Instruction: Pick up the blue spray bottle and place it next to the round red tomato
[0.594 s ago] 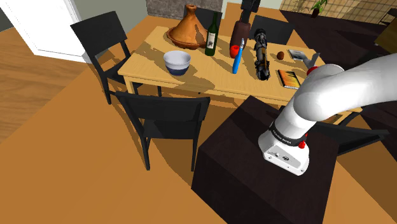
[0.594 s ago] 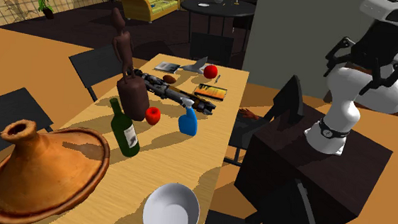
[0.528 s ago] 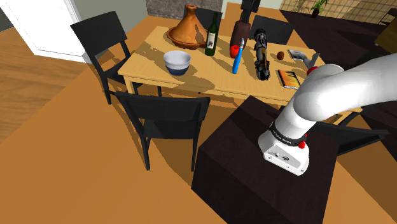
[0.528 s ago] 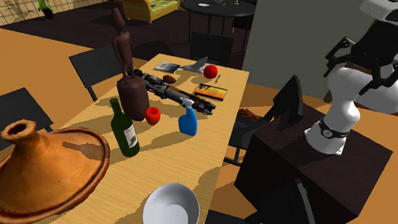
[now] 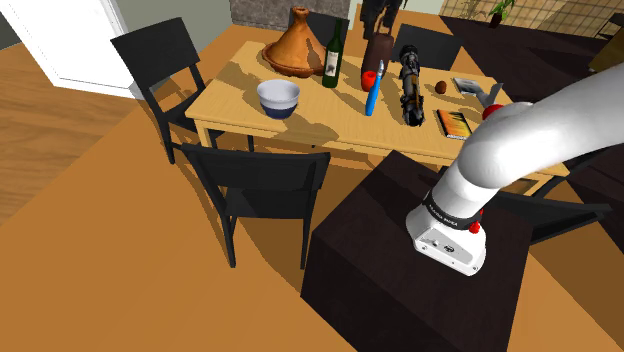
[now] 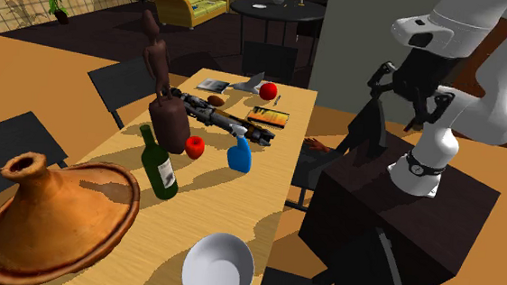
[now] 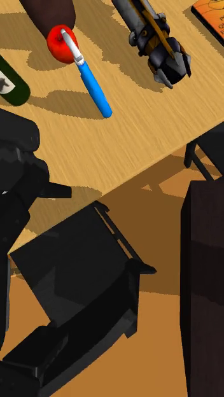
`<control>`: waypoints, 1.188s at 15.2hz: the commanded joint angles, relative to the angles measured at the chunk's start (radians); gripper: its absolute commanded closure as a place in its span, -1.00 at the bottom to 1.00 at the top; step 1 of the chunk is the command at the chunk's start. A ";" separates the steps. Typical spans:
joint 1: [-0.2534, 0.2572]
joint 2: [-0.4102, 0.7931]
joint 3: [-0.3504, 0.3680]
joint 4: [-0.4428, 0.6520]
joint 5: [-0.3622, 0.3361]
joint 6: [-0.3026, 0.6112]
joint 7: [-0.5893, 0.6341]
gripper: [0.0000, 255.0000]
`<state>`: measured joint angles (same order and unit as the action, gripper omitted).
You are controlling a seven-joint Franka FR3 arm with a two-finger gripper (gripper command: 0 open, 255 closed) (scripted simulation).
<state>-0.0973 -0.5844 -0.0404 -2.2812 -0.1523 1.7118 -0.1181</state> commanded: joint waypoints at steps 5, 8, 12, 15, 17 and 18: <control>-0.057 0.176 -0.062 0.057 -0.011 0.115 0.040 -1.00; -0.083 0.267 -0.095 0.098 -0.009 0.163 0.055 -1.00; -0.115 0.391 -0.138 0.163 0.005 0.219 0.071 -1.00; -0.140 0.484 -0.170 0.219 0.023 0.253 0.078 -1.00; -0.156 0.547 -0.191 0.260 0.039 0.272 0.081 -1.00; -0.165 0.578 -0.200 0.281 0.049 0.280 0.082 -1.00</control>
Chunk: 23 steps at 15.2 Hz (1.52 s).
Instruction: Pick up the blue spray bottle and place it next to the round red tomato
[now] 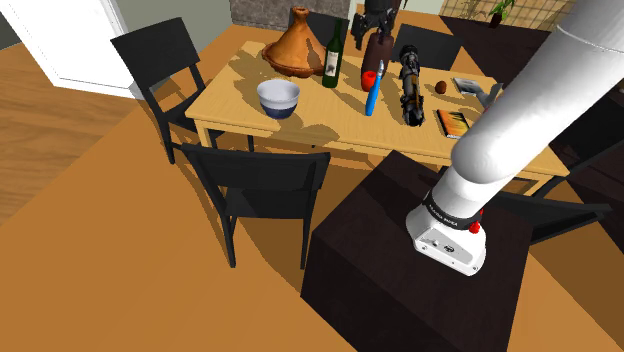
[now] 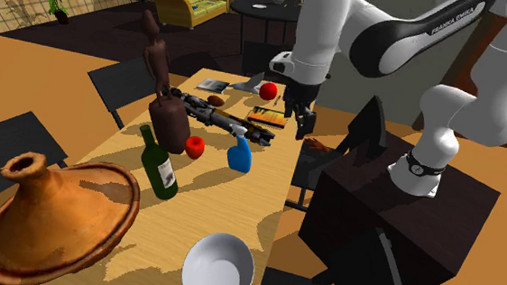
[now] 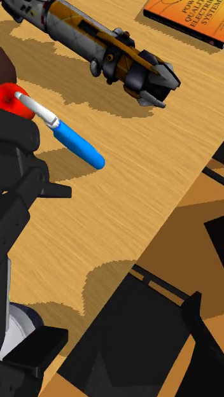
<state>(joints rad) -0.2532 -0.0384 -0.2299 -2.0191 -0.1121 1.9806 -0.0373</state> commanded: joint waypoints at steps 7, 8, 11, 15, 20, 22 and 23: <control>-0.083 0.255 -0.067 0.186 0.093 0.049 0.002 -1.00; -0.095 0.287 -0.074 0.213 0.106 0.051 0.002 -1.00; -0.136 0.383 -0.089 0.297 0.149 0.053 0.003 -1.00; -0.197 0.512 -0.103 0.419 0.205 0.044 0.009 -1.00; -0.232 0.590 -0.104 0.464 0.236 0.069 0.012 -1.00; -0.234 0.600 -0.102 0.452 0.239 0.091 0.009 -1.00; -0.235 0.605 -0.101 0.447 0.241 0.101 0.008 -1.00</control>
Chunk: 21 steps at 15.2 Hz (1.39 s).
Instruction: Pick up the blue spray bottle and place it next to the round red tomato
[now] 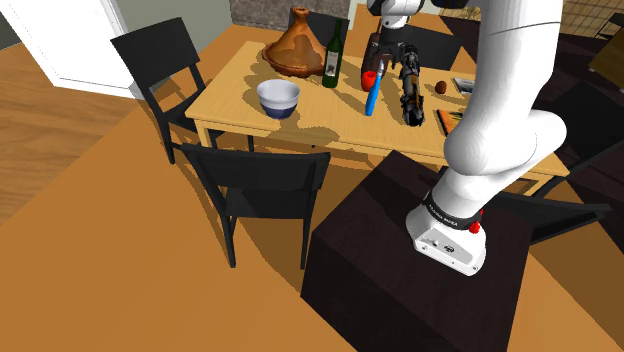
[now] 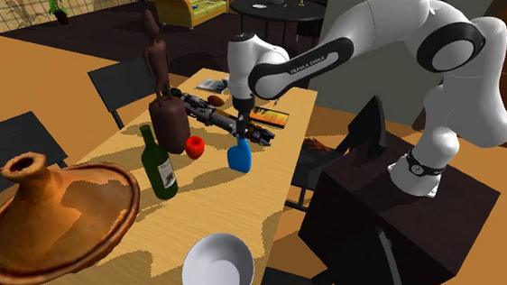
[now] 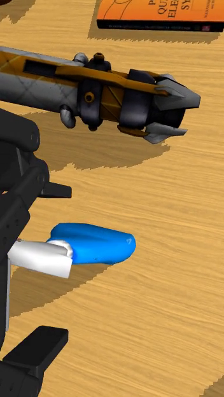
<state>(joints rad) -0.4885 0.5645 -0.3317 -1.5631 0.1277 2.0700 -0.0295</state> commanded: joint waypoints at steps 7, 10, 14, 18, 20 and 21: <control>-0.001 0.012 0.003 -0.017 0.004 0.029 -0.002 -1.00; -0.001 0.012 0.003 -0.017 0.004 0.029 -0.002 -1.00; -0.001 0.012 0.003 -0.017 0.004 0.029 -0.002 1.00; -0.001 0.012 0.003 -0.017 0.004 0.029 -0.002 1.00; -0.001 0.012 0.003 -0.017 0.004 0.029 -0.002 1.00; 0.000 0.005 0.001 -0.013 0.002 0.019 -0.001 1.00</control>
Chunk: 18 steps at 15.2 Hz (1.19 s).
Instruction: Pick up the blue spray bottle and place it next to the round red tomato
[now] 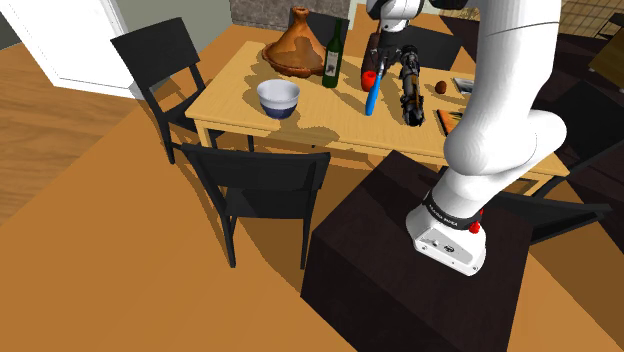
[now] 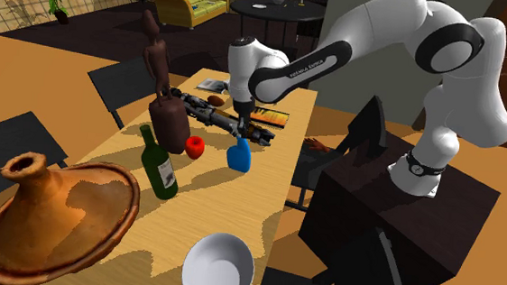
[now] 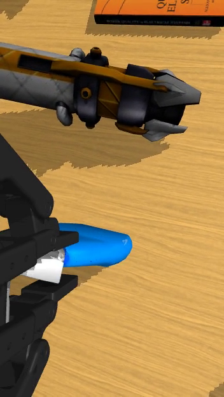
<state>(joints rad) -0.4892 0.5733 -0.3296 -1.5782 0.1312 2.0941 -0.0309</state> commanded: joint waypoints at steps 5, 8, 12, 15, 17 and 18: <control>0.003 -0.032 -0.007 0.027 -0.011 -0.058 0.004 1.00; 0.004 -0.047 -0.010 0.045 -0.016 -0.091 0.006 1.00; 0.005 -0.065 -0.014 0.073 -0.022 -0.136 0.007 1.00; 0.005 -0.076 -0.016 0.098 -0.026 -0.170 0.009 1.00; 0.005 -0.082 -0.017 0.115 -0.028 -0.194 0.009 1.00; 0.005 -0.085 -0.018 0.124 -0.029 -0.206 0.010 1.00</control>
<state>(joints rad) -0.4838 0.4888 -0.3474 -1.4653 0.1026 1.9005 -0.0217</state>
